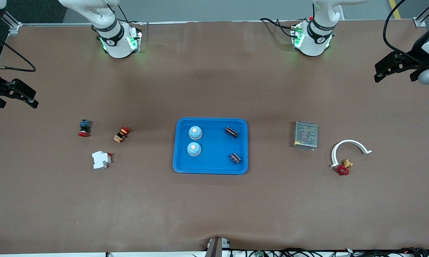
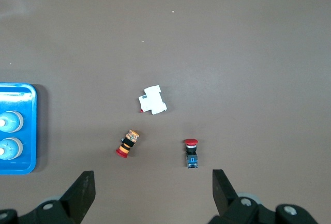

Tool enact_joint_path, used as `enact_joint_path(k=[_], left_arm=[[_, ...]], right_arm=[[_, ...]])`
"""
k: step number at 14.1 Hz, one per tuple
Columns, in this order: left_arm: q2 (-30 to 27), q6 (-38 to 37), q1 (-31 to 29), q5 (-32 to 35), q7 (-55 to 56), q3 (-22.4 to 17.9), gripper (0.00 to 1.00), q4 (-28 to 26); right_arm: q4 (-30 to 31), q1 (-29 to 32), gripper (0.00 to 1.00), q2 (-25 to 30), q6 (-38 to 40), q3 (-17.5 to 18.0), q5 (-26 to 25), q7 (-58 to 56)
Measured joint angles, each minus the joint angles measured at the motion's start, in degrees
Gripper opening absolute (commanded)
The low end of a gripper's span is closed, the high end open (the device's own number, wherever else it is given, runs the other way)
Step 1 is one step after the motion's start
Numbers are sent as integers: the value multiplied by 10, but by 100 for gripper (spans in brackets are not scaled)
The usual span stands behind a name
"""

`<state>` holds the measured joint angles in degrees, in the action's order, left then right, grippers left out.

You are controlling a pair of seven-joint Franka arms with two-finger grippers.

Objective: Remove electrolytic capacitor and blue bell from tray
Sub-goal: 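Move the left gripper to a capacitor while the right gripper reaches a bell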

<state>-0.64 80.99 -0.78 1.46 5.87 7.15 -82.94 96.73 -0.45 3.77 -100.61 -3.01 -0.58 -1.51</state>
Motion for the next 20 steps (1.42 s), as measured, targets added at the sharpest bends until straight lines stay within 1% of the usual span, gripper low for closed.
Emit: enact_joint_path(k=[6,9,12,14,16,20], left_arm=[[3,-1,0,0,0,0,100,-2],[18,-2,0,0,0,2,100,-6],[39,-2,1,0,0,3,100,-12],[53,2,3,0,3,4,100,-22],[64,27,9,0,17,7,100,-46],[80,124,41,0,83,16,100,-125]], right_arm=[[1,0,100,0,0,0,0,0],[3,0,100,0,1,2,2,0],[5,-4,100,-3,1,5,25,8],[5,-14,100,-8,2,6,41,40],[6,-39,100,-17,2,8,44,84],[6,-112,100,-31,2,11,45,188]])
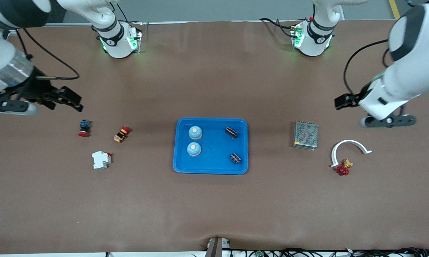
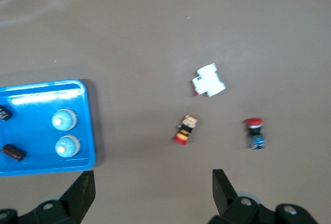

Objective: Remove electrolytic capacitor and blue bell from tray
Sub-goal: 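Move the left gripper to a capacitor while the right gripper reaches a bell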

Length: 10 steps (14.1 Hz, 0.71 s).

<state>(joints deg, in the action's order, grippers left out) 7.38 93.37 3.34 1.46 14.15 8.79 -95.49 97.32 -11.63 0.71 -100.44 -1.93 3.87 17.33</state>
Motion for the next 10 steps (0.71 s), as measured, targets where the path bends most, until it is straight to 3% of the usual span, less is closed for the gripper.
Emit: enact_joint_path(k=[3,10], left_arm=[[34,63,36,0,77,2,100,-29],[151,205,151,0,313,6,100,-32]], right_arm=[[0,-52,100,-16,-3,2,0,24],[-2,-144,100,-73,-54,2,0,118]])
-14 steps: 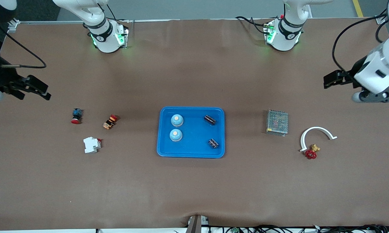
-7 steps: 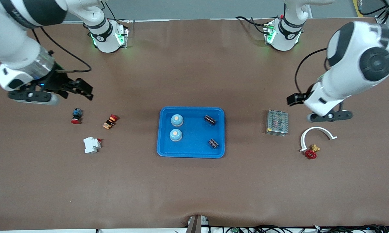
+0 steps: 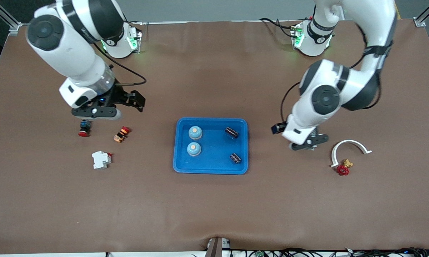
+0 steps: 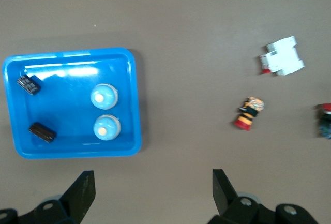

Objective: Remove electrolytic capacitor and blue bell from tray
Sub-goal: 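Move the left gripper to a capacitor while the right gripper reaches a bell, then grasp the capacitor with the left gripper while the right gripper grasps a bell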

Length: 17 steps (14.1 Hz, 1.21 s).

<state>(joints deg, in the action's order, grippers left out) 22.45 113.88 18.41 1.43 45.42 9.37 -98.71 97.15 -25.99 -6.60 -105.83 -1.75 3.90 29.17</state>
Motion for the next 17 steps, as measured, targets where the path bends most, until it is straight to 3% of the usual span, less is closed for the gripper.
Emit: enact_joint_path(k=[1,3,6,11,17], left_arm=[[14,23,19,0,38,0,100,1],[42,53,54,0,109,1,86,11],[89,70,99,0,194,1,79,47],[160,148,117,0,256,1,61,69],[186,165,132,0,298,1,59,72]], right_arm=[[0,-9,100,-8,-14,0,0,14],[-2,-18,100,-27,-37,0,0,21],[-11,-23,100,-51,-55,0,0,22],[-29,-38,100,-85,-62,0,-1,21],[-40,-53,100,-145,-71,-1,-10,21]])
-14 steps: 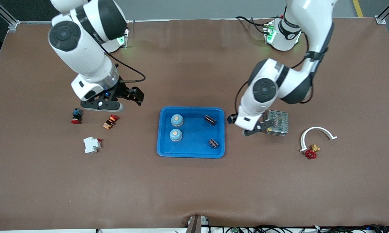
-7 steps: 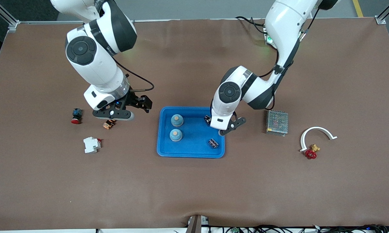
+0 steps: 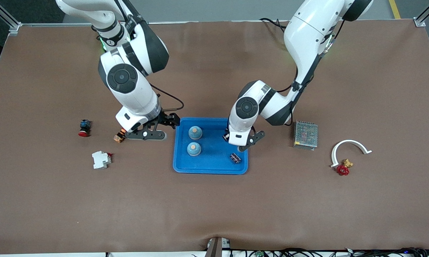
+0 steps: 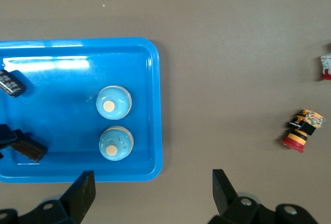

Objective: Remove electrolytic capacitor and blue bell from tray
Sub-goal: 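Grasp the capacitor with the left gripper while the right gripper grasps a bell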

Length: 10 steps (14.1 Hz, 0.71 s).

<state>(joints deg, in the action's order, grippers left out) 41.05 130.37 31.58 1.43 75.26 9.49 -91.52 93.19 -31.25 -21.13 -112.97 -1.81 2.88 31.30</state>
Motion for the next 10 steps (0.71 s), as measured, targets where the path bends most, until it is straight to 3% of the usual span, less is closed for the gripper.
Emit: enact_joint_path(k=[5,6,8,9,10], left_arm=[[22,3,7,0,6,0,54,0],[25,4,8,0,6,0,46,0],[31,12,8,-2,6,0,12,0],[32,13,8,-4,6,0,2,0],[32,15,8,-4,6,0,0,1]], right_arm=[[-1,-29,100,-37,-72,0,0,1],[-1,-35,100,-45,-84,0,0,1],[-1,-42,100,-61,-96,0,0,2],[-1,-43,100,-67,-102,0,0,2],[2,-43,100,-72,-110,0,0,2]])
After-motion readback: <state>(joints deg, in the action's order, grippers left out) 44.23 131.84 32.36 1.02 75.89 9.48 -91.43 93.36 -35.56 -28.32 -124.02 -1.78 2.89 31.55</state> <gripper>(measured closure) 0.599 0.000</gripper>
